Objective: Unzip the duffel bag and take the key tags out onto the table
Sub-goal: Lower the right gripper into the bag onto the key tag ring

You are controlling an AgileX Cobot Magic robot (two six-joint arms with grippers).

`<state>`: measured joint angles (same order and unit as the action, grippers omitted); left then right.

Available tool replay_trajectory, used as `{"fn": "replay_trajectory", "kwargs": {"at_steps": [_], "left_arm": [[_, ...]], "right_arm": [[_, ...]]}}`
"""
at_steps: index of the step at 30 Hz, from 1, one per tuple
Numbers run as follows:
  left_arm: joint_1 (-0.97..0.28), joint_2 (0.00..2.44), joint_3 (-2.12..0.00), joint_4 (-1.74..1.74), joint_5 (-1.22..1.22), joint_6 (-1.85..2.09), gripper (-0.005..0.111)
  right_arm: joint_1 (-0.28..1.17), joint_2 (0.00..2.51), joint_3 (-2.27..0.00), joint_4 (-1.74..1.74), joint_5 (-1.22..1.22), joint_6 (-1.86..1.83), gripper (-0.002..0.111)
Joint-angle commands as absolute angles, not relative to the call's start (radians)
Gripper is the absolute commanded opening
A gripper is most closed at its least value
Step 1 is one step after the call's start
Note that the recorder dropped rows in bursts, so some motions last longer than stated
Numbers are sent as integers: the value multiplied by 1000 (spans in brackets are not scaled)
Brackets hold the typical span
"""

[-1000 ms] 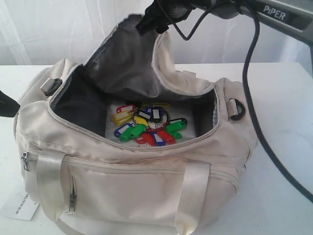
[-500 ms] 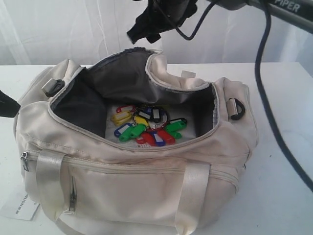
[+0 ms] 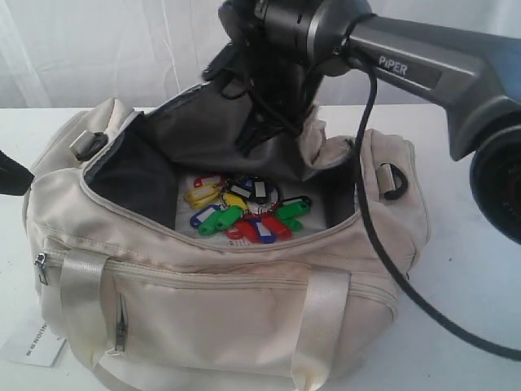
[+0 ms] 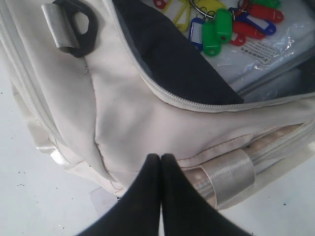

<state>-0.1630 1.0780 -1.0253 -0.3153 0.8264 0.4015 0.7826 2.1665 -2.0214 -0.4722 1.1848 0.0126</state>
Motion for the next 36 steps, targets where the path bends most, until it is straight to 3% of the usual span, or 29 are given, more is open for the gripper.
{"fn": "replay_trajectory", "kwargs": {"at_steps": [1,5,10,13,15,21,22,26,28,32,36], "left_arm": [[-163,1070,-1021,-342,845,404,0],[-163,1070,-1021,-355,845,427,0],[-163,1070,-1021,-358,852,429,0],[-163,1070,-1021,-358,852,429,0],[-163,1070,-1021,-358,855,434,0],[-163,1070,-1021,-359,855,445,0],[-163,1070,-1021,-359,855,445,0],[-163,1070,-1021,-363,855,445,0],[-163,1070,-1021,-365,855,445,0],[-163,1070,-1021,-365,857,445,0],[-163,1070,-1021,-365,860,445,0]], "right_arm": [[732,2185,-2022,-873,1129,308,0],[757,2099,-2022,-825,1105,301,0],[796,1980,-2022,-153,1123,-256,0],[796,2019,-2022,12,1221,-430,1],[796,2056,-1997,12,1221,-421,13],[796,2156,-1952,119,1221,-421,74],[796,2165,-1953,137,1221,-421,75],[796,2238,-1953,135,1221,-421,75],[796,2263,-1953,116,1221,-399,68],[796,2224,-1953,94,1221,-391,0],[796,2113,-1953,67,1221,-399,0]]}}
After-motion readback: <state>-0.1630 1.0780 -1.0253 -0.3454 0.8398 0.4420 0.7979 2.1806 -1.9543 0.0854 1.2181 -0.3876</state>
